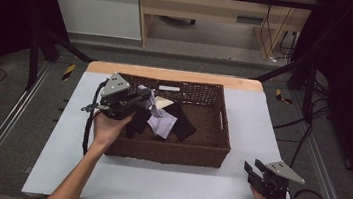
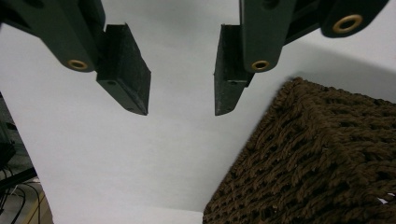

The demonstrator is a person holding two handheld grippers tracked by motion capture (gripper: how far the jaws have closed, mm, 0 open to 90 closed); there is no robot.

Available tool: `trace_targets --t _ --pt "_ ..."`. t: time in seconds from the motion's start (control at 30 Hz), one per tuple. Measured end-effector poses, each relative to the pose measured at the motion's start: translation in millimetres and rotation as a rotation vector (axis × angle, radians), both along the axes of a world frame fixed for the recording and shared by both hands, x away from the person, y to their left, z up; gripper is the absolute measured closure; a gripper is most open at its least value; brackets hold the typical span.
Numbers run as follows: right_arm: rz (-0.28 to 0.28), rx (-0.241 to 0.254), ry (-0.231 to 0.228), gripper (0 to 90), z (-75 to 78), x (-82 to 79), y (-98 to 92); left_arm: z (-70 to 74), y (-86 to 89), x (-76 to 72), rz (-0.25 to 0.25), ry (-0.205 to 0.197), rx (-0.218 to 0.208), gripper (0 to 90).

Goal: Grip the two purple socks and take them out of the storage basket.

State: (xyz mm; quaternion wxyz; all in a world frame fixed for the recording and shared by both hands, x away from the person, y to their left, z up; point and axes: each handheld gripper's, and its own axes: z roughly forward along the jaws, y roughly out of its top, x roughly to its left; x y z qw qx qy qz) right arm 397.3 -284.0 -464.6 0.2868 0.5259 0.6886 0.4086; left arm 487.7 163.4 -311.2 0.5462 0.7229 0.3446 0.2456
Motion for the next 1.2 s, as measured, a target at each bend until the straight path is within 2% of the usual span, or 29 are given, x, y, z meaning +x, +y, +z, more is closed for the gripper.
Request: trace_targets --t 0.23,0.37,0.4,0.43,0.57,0.6,0.63,0.8,0.83,1.0,1.2 --pt "0.005 -0.003 0.002 59.7 0.2 -0.2 0.6 12.5 9.3 -27.8 -0.037 -0.059 -0.037 85.1" --pt "0.005 -0.003 0.004 60.7 0.5 -0.7 1.1 17.1 14.9 -44.4 -0.062 -0.074 -0.056 85.1" --pt "0.005 0.002 0.004 61.2 0.7 -0.9 1.3 17.1 14.9 -44.4 -0.062 -0.074 -0.056 85.1" --pt "0.004 -0.005 -0.001 62.0 0.5 -0.7 1.0 16.7 17.4 -52.4 -0.079 -0.076 -0.073 85.1" --pt "0.008 -0.011 -0.007 65.5 1.3 -1.5 1.4 14.0 21.4 -67.9 -0.090 -0.095 -0.065 85.0" --pt "0.009 -0.007 -0.003 66.4 1.4 -1.8 2.0 14.0 21.4 -67.9 -0.090 -0.095 -0.065 85.1" --pt "0.009 -0.009 -0.002 67.4 1.3 -1.9 2.3 13.4 23.5 -75.0 -0.098 -0.102 -0.080 85.0" --pt "0.014 -0.019 -0.006 72.6 1.3 -2.1 2.2 15.4 30.0 -88.8 -0.117 -0.117 -0.087 85.0" --pt "0.015 -0.019 -0.007 73.0 1.5 -2.4 2.4 15.4 32.6 -95.7 -0.126 -0.123 -0.087 85.0" --pt "0.019 -0.019 -0.012 74.5 2.3 -3.6 3.0 9.9 35.2 -109.6 -0.149 -0.108 -0.081 85.0" --pt "0.024 -0.018 -0.016 79.9 3.1 -4.6 3.1 -1.9 34.5 -123.0 -0.178 -0.085 -0.043 85.0"
